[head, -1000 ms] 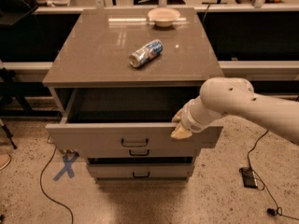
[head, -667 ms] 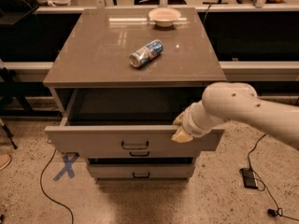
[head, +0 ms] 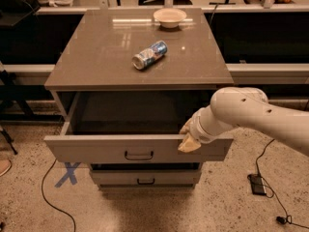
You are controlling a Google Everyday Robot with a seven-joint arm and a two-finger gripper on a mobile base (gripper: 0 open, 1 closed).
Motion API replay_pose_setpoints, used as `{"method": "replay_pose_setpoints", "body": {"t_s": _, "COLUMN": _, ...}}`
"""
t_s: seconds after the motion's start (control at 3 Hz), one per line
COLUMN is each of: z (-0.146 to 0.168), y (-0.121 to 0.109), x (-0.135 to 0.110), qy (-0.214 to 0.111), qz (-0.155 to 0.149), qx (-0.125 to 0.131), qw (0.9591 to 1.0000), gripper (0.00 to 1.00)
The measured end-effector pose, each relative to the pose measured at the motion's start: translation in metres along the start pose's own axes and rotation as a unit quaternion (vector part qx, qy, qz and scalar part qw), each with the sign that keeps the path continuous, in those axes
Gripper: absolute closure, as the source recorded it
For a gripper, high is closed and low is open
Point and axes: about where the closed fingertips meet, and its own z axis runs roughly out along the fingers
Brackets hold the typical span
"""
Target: Open top drawer
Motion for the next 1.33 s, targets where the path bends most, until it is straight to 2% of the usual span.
{"method": "replay_pose_setpoints", "body": {"t_s": 1.0, "z": 0.0011, "y": 0.0015, "x": -0.0009, "qy": 0.000, "qz": -0.001, "qx": -0.002, "qw": 1.0000, "gripper": 0.16}}
{"method": "replay_pose_setpoints", "body": {"t_s": 1.33, "z": 0.0017, "y": 0.0021, "x": -0.0013, "qy": 0.000, "qz": -0.002, "qx": -0.003, "qw": 1.0000, "gripper": 0.00}}
